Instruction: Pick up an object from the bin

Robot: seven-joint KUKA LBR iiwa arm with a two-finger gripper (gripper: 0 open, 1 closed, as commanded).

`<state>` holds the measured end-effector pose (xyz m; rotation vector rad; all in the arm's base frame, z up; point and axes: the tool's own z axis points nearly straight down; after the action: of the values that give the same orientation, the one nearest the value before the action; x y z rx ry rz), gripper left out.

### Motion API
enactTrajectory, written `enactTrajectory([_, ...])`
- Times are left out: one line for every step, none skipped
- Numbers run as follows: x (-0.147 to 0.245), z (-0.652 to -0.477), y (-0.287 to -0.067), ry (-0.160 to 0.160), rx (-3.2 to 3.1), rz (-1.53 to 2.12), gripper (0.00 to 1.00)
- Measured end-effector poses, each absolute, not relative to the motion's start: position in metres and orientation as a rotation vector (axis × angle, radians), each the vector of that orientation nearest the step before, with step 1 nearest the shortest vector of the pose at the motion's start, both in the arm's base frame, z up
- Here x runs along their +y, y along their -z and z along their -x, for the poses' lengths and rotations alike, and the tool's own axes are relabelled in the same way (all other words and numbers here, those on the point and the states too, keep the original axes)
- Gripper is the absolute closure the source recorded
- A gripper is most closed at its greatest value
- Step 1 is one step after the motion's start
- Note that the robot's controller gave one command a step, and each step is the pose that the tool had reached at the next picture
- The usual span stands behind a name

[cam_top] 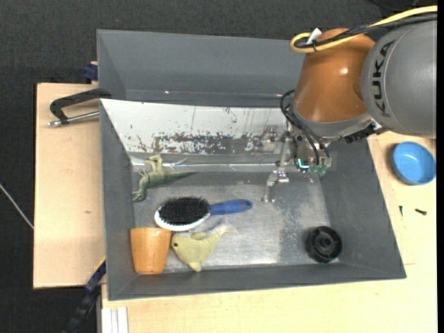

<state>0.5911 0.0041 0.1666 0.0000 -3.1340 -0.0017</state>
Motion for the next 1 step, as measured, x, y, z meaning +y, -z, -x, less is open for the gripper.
enactTrajectory([0.0797,-0.5908,-0.0742,0.005,-3.141,-0.053,0.0])
